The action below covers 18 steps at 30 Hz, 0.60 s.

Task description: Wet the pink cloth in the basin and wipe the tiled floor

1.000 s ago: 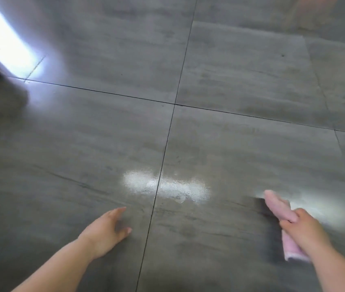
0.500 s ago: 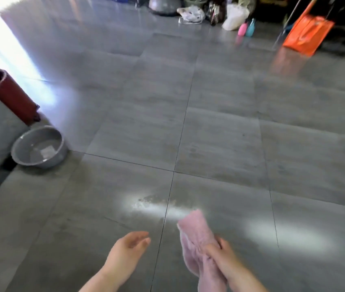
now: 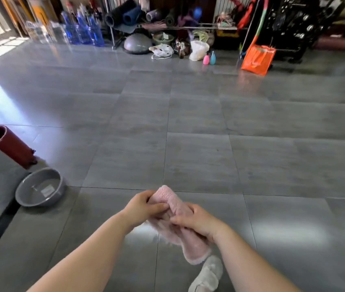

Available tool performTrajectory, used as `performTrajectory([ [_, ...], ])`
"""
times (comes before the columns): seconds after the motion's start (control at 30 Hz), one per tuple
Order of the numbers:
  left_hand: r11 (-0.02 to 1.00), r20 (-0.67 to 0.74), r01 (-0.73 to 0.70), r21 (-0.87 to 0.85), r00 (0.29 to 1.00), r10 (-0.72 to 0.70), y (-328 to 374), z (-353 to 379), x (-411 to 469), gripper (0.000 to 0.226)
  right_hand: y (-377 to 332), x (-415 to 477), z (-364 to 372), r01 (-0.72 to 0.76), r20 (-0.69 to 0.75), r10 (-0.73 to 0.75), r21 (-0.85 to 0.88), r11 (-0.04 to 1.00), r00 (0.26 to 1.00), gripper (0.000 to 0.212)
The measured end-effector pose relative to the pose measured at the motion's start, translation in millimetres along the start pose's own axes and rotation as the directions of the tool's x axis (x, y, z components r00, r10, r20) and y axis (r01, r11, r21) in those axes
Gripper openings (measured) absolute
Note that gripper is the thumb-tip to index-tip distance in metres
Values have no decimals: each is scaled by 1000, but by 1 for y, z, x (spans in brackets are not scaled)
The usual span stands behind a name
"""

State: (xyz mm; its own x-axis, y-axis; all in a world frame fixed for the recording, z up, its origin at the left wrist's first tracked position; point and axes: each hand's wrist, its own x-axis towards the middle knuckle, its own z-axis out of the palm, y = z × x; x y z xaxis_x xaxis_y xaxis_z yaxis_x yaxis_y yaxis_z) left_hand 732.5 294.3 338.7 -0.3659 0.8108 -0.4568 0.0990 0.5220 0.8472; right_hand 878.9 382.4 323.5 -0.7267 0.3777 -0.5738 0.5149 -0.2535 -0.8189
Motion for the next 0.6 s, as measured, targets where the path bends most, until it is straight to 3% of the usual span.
performTrajectory([
  [0.1, 996, -37, -12, 87, 999, 15, 28, 10, 37, 20, -14, 21, -35, 56, -90, -59, -43, 998, 994, 23],
  [0.23, 988, -85, 20, 154, 996, -7, 62, 28, 95, 21, -30, 54, -98, 54, -173, -80, -148, 988, 982, 30],
  [0.43, 985, -152, 117, 123, 983, -98, 101, 52, 176, 23, -53, 109, -188, -46, -187, 1, -240, 970, 982, 9],
  [0.6, 980, -220, 171, 97, 964, -147, 119, 47, 241, 32, -78, 165, -233, -72, -121, 31, -345, 936, 992, 33],
])
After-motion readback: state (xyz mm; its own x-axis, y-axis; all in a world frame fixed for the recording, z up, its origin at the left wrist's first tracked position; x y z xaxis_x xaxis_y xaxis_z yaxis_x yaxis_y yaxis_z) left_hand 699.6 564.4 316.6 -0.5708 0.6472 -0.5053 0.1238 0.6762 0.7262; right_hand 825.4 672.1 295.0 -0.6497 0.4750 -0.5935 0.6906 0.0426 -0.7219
